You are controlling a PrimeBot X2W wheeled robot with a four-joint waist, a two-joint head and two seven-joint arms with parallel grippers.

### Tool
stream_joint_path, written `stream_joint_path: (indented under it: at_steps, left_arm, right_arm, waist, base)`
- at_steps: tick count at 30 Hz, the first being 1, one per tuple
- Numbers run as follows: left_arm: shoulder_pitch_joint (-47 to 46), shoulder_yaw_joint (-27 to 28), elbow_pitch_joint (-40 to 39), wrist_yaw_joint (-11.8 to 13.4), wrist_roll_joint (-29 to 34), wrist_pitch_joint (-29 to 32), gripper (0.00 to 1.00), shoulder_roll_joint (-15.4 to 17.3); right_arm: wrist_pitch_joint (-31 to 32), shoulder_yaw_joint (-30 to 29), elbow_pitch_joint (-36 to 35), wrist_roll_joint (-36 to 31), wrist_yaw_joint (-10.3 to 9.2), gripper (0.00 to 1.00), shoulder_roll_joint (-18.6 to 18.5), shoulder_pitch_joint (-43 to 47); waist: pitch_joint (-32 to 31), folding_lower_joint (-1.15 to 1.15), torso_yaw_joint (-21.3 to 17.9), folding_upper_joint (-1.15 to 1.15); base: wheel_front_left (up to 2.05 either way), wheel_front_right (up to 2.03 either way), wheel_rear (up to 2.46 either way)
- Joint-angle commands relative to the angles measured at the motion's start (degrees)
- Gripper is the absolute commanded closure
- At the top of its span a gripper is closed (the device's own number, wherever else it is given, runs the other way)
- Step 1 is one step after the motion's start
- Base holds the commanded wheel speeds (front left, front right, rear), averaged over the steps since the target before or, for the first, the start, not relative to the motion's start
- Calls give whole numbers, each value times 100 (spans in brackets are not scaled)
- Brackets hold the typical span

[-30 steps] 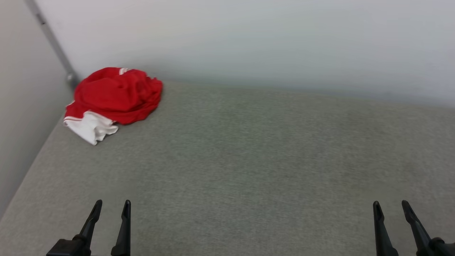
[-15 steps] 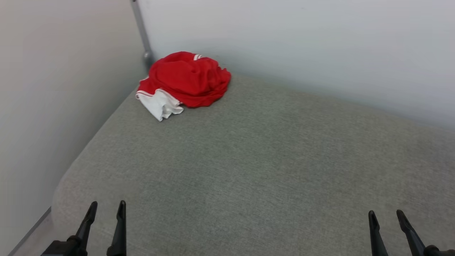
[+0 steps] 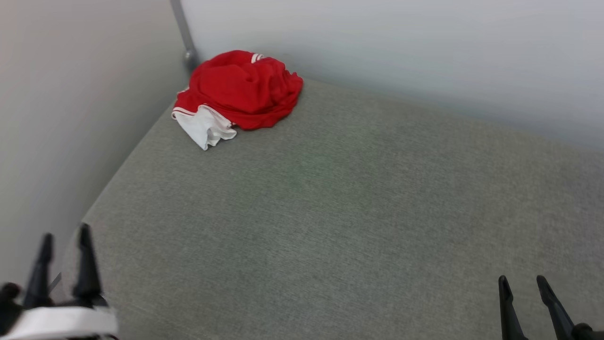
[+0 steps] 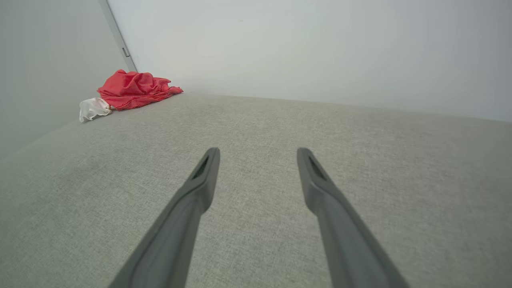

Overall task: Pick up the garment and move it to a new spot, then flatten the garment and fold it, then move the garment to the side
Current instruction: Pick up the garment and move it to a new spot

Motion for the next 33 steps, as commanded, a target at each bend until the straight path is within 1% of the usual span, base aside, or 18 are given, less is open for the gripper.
stream_joint_path:
  at_steps: [1, 3, 5, 7, 12, 15, 19, 20, 24, 26, 29, 30, 31, 32, 33]
  left_arm:
    - [-249, 155, 77, 2, -215, -12, 0, 69]
    - [-518, 302, 188, 1, -322, -12, 0, 331]
    - [-776, 415, 401, 2, -498, -11, 0, 526]
    - [-1075, 421, 608, 1, -509, -12, 0, 838]
    - [-1766, 444, 1232, 1, -583, -12, 0, 1449]
    - [-2196, 305, 1658, 2, -683, -12, 0, 1904]
    - [-2879, -135, 2412, 1, -1006, 58, 0, 2565]
    - [-3080, -196, 2639, 5, -1155, 223, 0, 2774]
    - [-3774, -761, 3094, 4, -1490, 715, 0, 3585]
    - [-4089, -1015, 3373, 5, -1715, 1219, 0, 3950]
    - [-4511, -1420, 3553, 5, -2031, 2026, 0, 4526]
    - [-4623, -1521, 3608, 4, -2164, 2292, 0, 4629]
    - [-4623, -1521, 3608, 4, -2164, 2292, 0, 4629]
    - [-4926, -1623, 3735, 4, -2428, 2830, 0, 4846]
    - [-5057, -1676, 3804, 4, -2558, 3111, 0, 4903]
  right_arm:
    - [-12, -39, -43, -21, -4, 0, 11, -86]
    - [-12, -69, -52, -55, -4, 0, 14, -131]
    - [-12, -102, -74, -72, -4, 0, 15, -181]
    - [-12, -161, -98, -105, -4, 0, 19, -214]
    - [-12, -176, -177, -189, -4, 0, 28, -412]
    - [-12, -202, -290, -222, -4, 0, 47, -556]
    - [-12, -373, -469, -174, -5, 0, 55, -689]
    - [-12, -368, -492, -132, -4, 0, 60, -726]
    - [-12, -448, -589, 45, -4, 0, 60, -861]
    - [-13, -441, -640, 70, -4, 0, 61, -904]
    - [-12, -567, -820, 132, -5, 0, 64, -925]
    - [-13, -682, -905, 211, -5, 0, 59, -917]
    - [-13, -682, -905, 211, -5, 0, 59, -917]
    - [-12, -931, -1063, 298, -5, 0, 59, -851]
    - [-12, -1063, -1136, 338, -5, 0, 61, -837]
  waist:
    - [196, 0, -210, 0]
    - [319, 0, -386, 0]
    - [433, 0, -579, 0]
    - [552, 0, -789, 0]
    - [980, 0, -1430, 0]
    - [1292, 0, -1862, 0]
    - [1722, 0, -2363, 0]
    - [1858, 0, -2505, 0]
    - [2325, 0, -2990, 0]
    - [2522, 0, -3231, 0]
    - [2819, 0, -3536, 0]
    - [2895, 0, -3599, 0]
    - [2895, 0, -3599, 0]
    - [3094, 0, -3703, 0]
    - [3188, 0, -3734, 0]
  base:
    - [0, 0, 0]
    - [0, 0, 0]
    - [0, 0, 0]
    - [0, 0, 0]
    - [0, 0, 0]
    - [0, 0, 0]
    - [0, 0, 0]
    - [0, 0, 0]
    - [0, 0, 0]
    - [0, 0, 0]
    - [0, 0, 0]
    - [0, 0, 0]
    - [0, 0, 0]
    - [0, 0, 0]
    - [0, 0, 0]
